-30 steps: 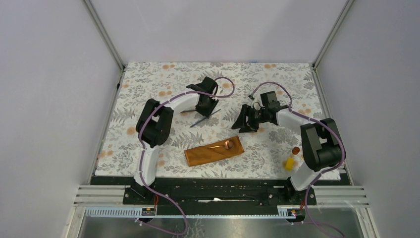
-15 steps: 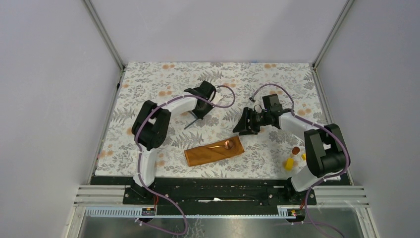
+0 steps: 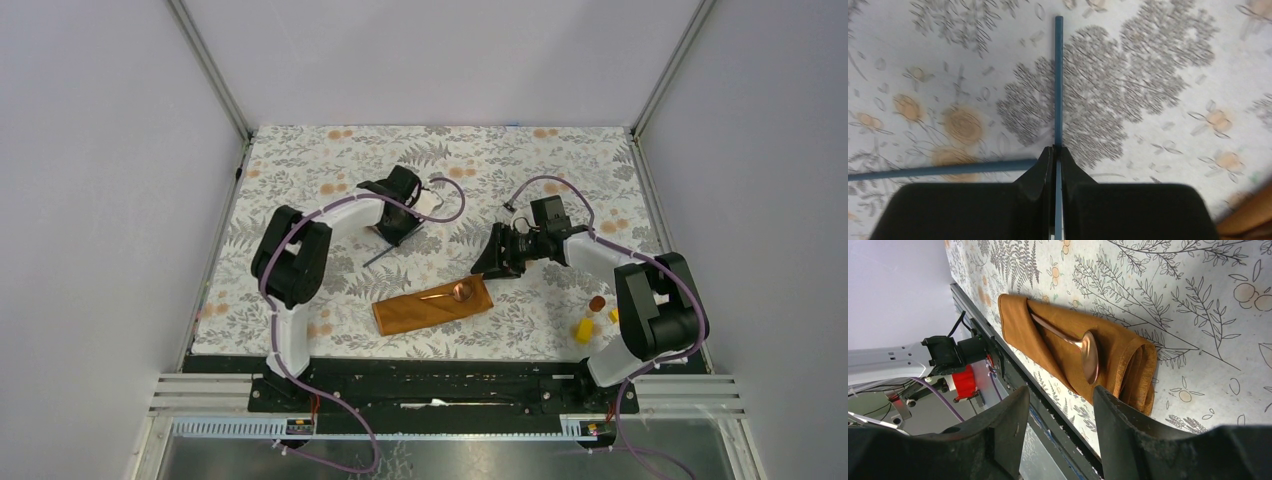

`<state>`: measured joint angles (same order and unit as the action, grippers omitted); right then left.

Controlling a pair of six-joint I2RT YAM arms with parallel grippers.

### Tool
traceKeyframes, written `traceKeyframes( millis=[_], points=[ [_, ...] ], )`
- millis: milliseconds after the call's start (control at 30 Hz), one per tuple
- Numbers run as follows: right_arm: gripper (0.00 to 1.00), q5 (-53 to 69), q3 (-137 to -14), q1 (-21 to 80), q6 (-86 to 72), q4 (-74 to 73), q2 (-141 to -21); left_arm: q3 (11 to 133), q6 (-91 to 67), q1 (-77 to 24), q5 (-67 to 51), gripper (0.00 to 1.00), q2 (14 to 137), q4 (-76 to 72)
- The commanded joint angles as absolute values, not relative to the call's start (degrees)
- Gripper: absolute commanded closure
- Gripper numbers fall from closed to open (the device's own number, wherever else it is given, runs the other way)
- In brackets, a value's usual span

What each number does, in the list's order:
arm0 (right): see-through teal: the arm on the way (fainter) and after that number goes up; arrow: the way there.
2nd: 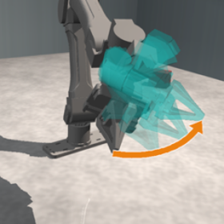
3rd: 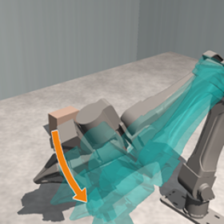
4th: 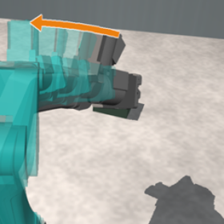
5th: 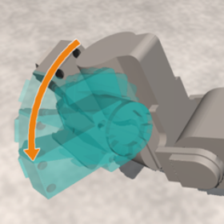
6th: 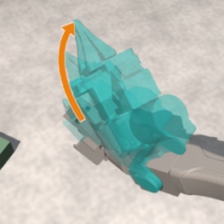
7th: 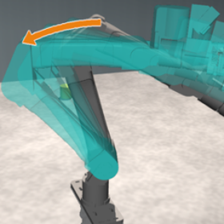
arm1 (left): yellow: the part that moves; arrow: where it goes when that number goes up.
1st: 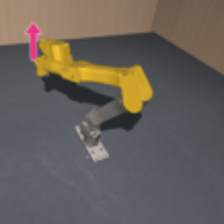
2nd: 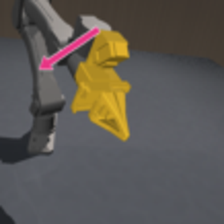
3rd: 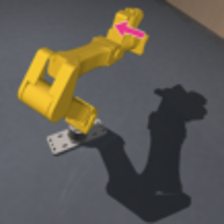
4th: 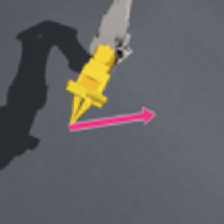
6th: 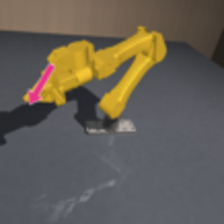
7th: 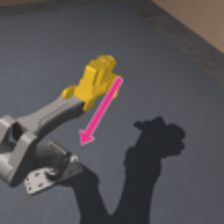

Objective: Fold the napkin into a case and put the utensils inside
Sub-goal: Pick up the chopsticks from the center of the board.

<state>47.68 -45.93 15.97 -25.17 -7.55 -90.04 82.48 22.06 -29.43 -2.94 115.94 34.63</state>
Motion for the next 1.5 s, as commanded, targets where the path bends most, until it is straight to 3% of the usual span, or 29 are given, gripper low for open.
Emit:
traceKeyframes(
  millis=[0, 100, 167, 300, 500, 833, 1333, 1467],
  points=[
    [0.44, 49.62, -45.62, 16.14, -25.00, -5.30, -88.56, 79.98, 16.79, -29.62, -9.32, 1.00, 107.24, 30.90],
    [0.44, 49.92, -45.44, 16.17, -25.72, -4.43, -88.44, 80.27, 5.54, -29.48, -8.51, 1.00, 104.35, 25.30],
    [0.44, 49.76, -45.44, 16.17, -25.78, -4.36, -88.18, 83.38, -7.34, -29.04, -0.38, 1.00, 105.41, 25.28],
    [0.44, 49.51, -45.08, 16.15, -25.96, -4.13, -87.41, 94.97, -36.59, -25.86, 13.26, 1.00, 113.50, 39.91],
    [0.45, 49.43, -43.81, 16.12, -26.27, -3.74, -86.22, 102.40, -52.39, -22.41, 17.85, 1.00, 121.32, 44.55],
    [0.45, 49.04, -42.37, 16.17, -26.03, -3.94, -84.87, 99.53, -61.48, -18.49, 20.28, 1.00, 123.96, 43.15],
    [0.45, 48.97, -42.39, 16.17, -25.99, -3.61, -85.47, 100.85, -60.50, -14.15, 16.46, 1.00, 127.14, 43.93],
    [0.45, 49.03, -42.32, 16.17, -26.05, -3.31, -85.58, 101.07, -60.08, -14.15, 15.34, 0.83, 127.24, 44.38]
  ],
)
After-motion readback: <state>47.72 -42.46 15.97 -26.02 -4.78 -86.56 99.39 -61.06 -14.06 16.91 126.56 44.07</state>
